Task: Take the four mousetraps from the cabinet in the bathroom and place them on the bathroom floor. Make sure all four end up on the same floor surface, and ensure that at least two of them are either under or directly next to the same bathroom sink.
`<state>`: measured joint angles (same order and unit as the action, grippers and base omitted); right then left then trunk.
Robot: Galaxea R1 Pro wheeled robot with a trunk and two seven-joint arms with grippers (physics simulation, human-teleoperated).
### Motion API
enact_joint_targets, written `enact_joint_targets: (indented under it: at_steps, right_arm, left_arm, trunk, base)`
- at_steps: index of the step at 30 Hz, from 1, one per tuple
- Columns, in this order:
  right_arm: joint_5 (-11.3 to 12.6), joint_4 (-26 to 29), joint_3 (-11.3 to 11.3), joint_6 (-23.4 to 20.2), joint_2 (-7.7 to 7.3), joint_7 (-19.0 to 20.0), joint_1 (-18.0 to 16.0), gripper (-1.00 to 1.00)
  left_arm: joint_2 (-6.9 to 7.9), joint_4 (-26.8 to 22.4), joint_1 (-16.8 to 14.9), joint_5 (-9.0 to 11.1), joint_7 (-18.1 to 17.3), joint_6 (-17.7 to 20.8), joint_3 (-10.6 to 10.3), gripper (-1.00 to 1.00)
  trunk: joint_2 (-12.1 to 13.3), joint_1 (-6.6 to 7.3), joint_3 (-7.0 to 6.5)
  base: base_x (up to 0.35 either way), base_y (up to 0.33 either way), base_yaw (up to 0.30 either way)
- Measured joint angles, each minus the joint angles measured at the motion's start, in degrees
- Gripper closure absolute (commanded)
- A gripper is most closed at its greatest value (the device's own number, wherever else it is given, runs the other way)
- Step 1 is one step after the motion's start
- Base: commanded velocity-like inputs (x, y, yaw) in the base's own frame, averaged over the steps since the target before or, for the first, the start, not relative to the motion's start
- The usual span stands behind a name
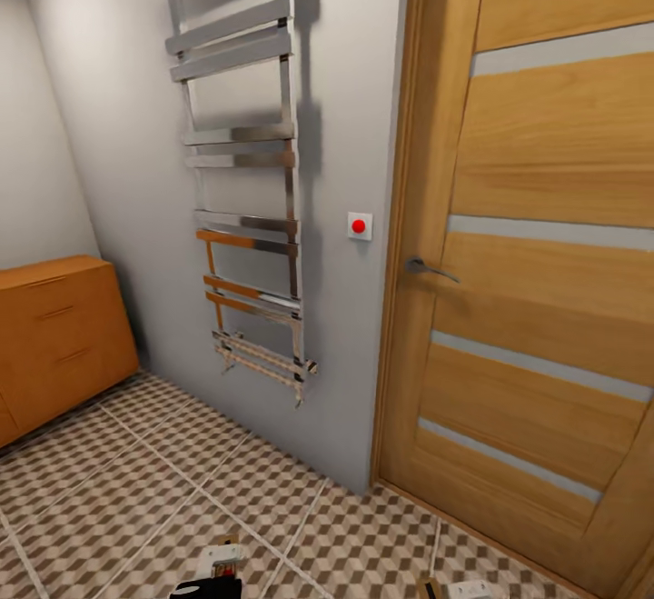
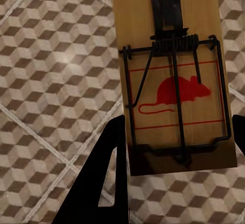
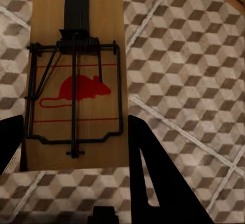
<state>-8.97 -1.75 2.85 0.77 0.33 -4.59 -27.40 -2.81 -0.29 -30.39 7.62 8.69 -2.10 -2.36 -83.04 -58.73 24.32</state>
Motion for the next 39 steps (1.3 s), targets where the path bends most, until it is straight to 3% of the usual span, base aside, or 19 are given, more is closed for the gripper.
enact_joint_targets:
  at_steps: [20, 28, 39]
  right_arm:
    - [0.2, 0.0, 0.2, 0.0, -0.06, 0.0, 0.1, 1.00]
    - [4.7, 0.0, 0.4, 0.0, -0.68, -0.2, 1.0, 1.00]
    - [6.1, 0.0, 0.4, 0.0, -0.88, -0.2, 2.3, 1.00]
  left_arm:
    - [-0.09, 0.0, 0.0, 0.0, 0.0, 0.1, 0.0, 1.00]
    - [-0.09, 0.0, 0.0, 0.0, 0.0, 0.0, 0.0, 1.00]
    - [-0.09, 0.0, 0.0, 0.0, 0.0, 0.0, 0.0, 1.00]
  trunk:
    - [0.0, -0.02, 0.00]
    - [0.0, -0.02, 0.00]
    - [0.0, -0.02, 0.00]
  base:
    - [-0.201, 0.267, -0.299]
    - [-0.258, 0.201, -0.299]
    - [-0.260, 0.208, -0.299]
